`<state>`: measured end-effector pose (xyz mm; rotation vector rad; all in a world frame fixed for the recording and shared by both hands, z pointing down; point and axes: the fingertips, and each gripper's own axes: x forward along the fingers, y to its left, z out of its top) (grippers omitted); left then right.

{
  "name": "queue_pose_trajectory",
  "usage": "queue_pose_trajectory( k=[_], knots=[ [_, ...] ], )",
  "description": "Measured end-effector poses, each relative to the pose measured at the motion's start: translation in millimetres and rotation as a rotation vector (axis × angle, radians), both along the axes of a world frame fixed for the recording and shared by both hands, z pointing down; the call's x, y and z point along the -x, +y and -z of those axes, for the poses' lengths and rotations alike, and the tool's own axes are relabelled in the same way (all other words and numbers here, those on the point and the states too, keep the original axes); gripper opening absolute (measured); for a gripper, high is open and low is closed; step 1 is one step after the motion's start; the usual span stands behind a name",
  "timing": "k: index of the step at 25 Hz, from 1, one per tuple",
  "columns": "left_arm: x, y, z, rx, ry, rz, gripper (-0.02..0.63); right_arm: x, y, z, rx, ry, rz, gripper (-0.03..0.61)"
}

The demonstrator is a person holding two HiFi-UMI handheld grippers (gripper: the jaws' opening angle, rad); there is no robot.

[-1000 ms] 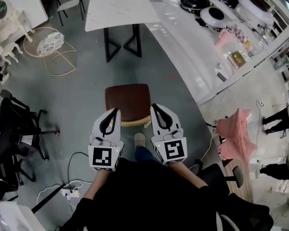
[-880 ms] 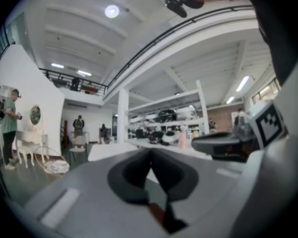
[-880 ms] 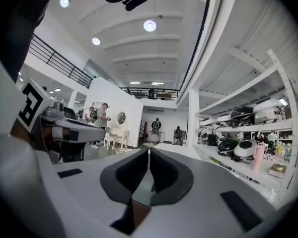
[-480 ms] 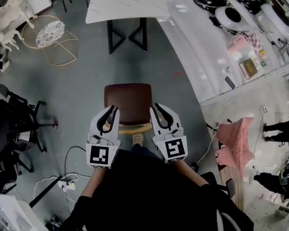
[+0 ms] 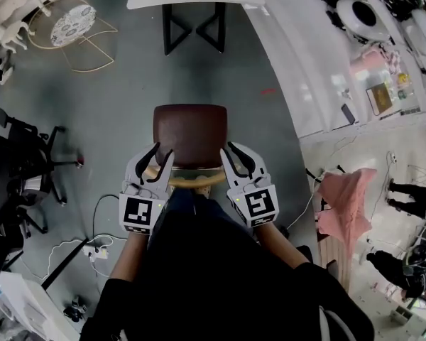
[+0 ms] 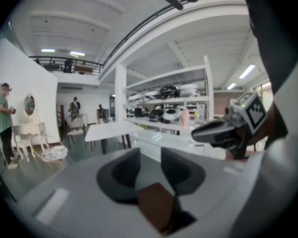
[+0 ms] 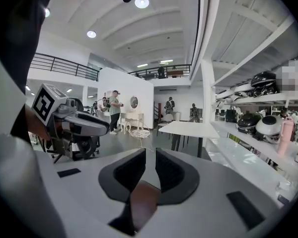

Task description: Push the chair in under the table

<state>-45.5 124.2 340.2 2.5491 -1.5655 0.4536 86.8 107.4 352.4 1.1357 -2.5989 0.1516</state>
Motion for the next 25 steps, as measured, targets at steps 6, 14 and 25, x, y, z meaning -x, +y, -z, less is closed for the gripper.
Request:
queue_pose_trajectory(
  k=[6,14,25],
  knots=[
    [7,-5,-41,0.102,-0.045,-0.095,0.14,9,-1,-29,0.069,0.049,0.02,0.025],
    [2,14,-108,0.255,-0.154,-0.248,0.155,16,17,-82,0.202,0.141,0.123,0.08],
    [12,57,-185,0.409,-0.317,-0.47,0.215,2,56,-163,0.359,0.355,0.303,0.157]
  ],
)
